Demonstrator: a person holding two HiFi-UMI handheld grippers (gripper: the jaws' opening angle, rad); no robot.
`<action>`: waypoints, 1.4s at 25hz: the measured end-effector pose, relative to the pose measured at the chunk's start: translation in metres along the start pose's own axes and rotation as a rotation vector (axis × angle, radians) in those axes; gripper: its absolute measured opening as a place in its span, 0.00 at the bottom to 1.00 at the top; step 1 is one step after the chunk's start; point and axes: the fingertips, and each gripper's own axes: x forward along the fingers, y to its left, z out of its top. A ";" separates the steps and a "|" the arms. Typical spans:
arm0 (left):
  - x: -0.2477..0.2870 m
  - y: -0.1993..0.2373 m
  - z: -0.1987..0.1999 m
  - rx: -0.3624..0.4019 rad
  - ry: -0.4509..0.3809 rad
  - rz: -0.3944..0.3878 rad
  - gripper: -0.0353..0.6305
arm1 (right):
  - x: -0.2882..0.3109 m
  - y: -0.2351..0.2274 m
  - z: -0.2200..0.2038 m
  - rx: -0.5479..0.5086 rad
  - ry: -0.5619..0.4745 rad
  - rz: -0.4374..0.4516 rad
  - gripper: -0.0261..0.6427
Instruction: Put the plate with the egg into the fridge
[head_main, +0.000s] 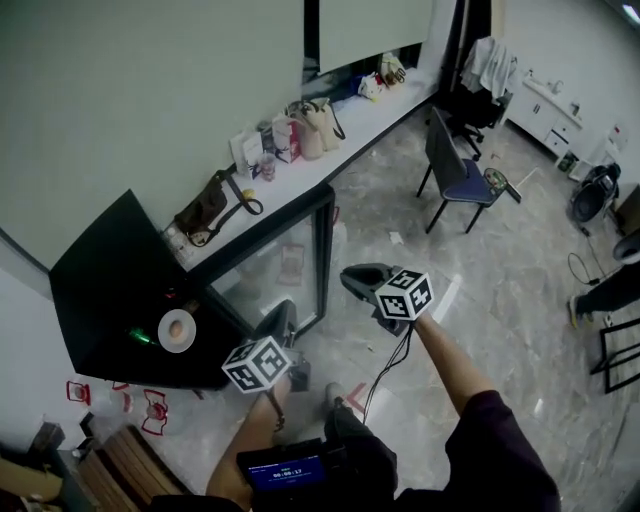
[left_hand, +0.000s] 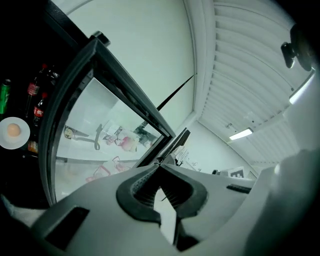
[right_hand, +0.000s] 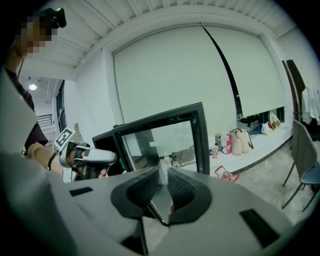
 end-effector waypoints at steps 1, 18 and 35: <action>0.008 -0.002 0.001 0.007 -0.002 0.010 0.07 | 0.004 -0.021 0.005 -0.004 0.018 0.014 0.14; 0.017 0.025 0.024 0.036 -0.072 0.176 0.07 | 0.106 -0.110 0.068 -0.279 0.136 0.045 0.41; -0.102 -0.016 -0.032 0.121 -0.016 0.037 0.07 | -0.041 -0.008 -0.015 -0.125 0.044 -0.273 0.30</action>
